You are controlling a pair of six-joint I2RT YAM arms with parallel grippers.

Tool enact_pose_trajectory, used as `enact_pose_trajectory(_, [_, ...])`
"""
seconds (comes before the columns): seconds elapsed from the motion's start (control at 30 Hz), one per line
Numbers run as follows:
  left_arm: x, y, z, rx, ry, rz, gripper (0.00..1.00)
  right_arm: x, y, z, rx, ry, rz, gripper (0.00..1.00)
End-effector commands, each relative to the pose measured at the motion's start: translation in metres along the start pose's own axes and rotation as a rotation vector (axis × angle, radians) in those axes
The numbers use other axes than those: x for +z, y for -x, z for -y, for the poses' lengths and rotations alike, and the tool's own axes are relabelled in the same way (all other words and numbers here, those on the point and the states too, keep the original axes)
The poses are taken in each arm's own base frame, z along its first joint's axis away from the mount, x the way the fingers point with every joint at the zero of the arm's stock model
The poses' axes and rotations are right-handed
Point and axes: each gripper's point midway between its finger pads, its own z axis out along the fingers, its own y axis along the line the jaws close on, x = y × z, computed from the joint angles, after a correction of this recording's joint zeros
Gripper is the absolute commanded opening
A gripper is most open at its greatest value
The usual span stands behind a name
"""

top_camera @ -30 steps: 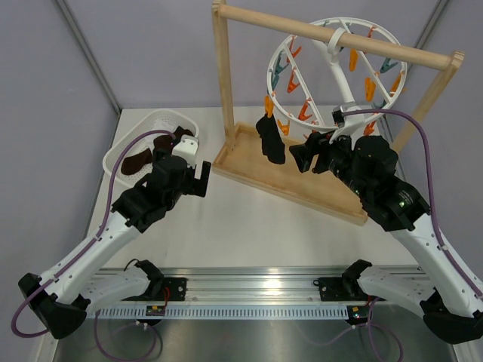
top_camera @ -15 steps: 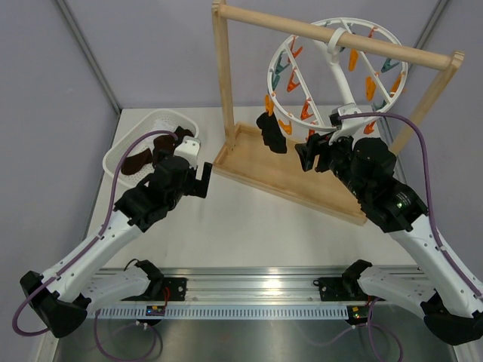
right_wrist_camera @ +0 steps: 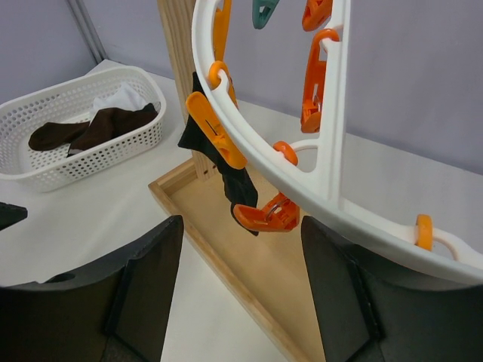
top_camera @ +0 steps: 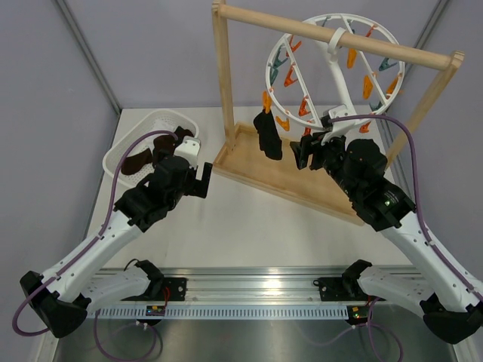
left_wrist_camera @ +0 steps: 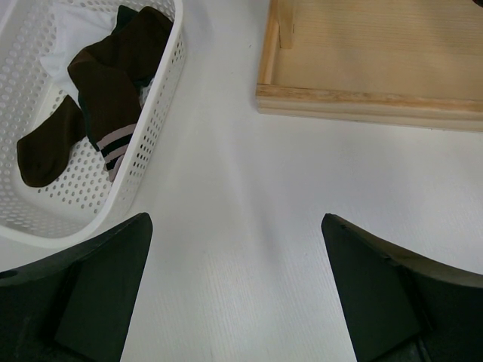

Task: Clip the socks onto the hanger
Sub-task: Rotate the hanger at the clothesline.

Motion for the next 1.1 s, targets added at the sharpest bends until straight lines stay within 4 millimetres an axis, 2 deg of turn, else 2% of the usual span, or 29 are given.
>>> enact_pose_trajectory(0.0, [0.001, 0.009, 0.002, -0.01, -0.012, 0.033, 0.99, 0.007, 0.019, 0.0, -0.015, -0.01, 0.095, 0.72])
enact_pose_trajectory(0.1, [0.001, 0.009, 0.003, -0.011, -0.014, 0.033, 0.99, 0.009, 0.02, 0.003, -0.002, -0.029, 0.105, 0.73])
enact_pose_trajectory(0.3, [-0.001, 0.011, 0.005, -0.02, -0.032, 0.044, 0.99, 0.007, 0.029, -0.013, 0.029, 0.056, 0.138, 0.74])
enact_pose_trajectory(0.47, [-0.009, 0.029, 0.019, -0.1, -0.111, 0.091, 0.99, -0.001, 0.044, -0.026, 0.083, 0.129, 0.139, 0.74])
enact_pose_trajectory(0.53, [-0.017, 0.043, 0.035, -0.186, -0.203, 0.115, 0.99, -0.003, 0.043, -0.027, 0.098, 0.129, 0.118, 0.74])
enact_pose_trajectory(0.57, [-0.024, 0.056, 0.041, -0.221, -0.243, 0.141, 0.99, -0.005, 0.05, -0.027, 0.107, 0.13, 0.125, 0.74])
enact_pose_trajectory(0.67, [-0.04, 0.083, 0.075, -0.332, -0.437, 0.188, 0.99, -0.005, 0.05, -0.023, 0.133, 0.104, 0.101, 0.74])
enact_pose_trajectory(0.7, [-0.044, 0.097, 0.083, -0.382, -0.481, 0.227, 0.99, -0.003, 0.049, -0.023, 0.138, 0.101, 0.094, 0.74])
enact_pose_trajectory(0.77, [-0.046, 0.106, 0.1, -0.407, -0.537, 0.239, 0.98, -0.004, 0.049, -0.021, 0.152, 0.086, 0.082, 0.73])
enact_pose_trajectory(0.8, [-0.049, 0.118, 0.107, -0.425, -0.559, 0.275, 0.98, -0.004, 0.048, -0.019, 0.17, 0.07, 0.077, 0.73])
enact_pose_trajectory(0.83, [-0.054, 0.119, 0.122, -0.413, -0.589, 0.279, 0.98, -0.005, 0.047, -0.018, 0.18, 0.062, 0.067, 0.74])
enact_pose_trajectory(0.87, [-0.049, 0.12, 0.128, -0.413, -0.57, 0.292, 0.98, -0.007, 0.049, -0.016, 0.194, 0.052, 0.07, 0.73])
enact_pose_trajectory(0.97, [-0.052, 0.13, 0.156, -0.391, -0.608, 0.387, 0.98, -0.015, 0.054, -0.013, 0.256, 0.034, 0.074, 0.73])
enact_pose_trajectory(1.0, [-0.052, 0.143, 0.164, -0.392, -0.624, 0.456, 0.98, -0.019, 0.058, -0.013, 0.291, 0.034, 0.082, 0.73])
enact_pose_trajectory(1.03, [-0.049, 0.136, 0.174, -0.378, -0.638, 0.468, 0.97, -0.023, 0.061, -0.013, 0.305, 0.031, 0.079, 0.73])
enact_pose_trajectory(1.07, [-0.047, 0.14, 0.179, -0.374, -0.647, 0.503, 0.96, -0.026, 0.063, -0.014, 0.317, 0.04, 0.078, 0.73])
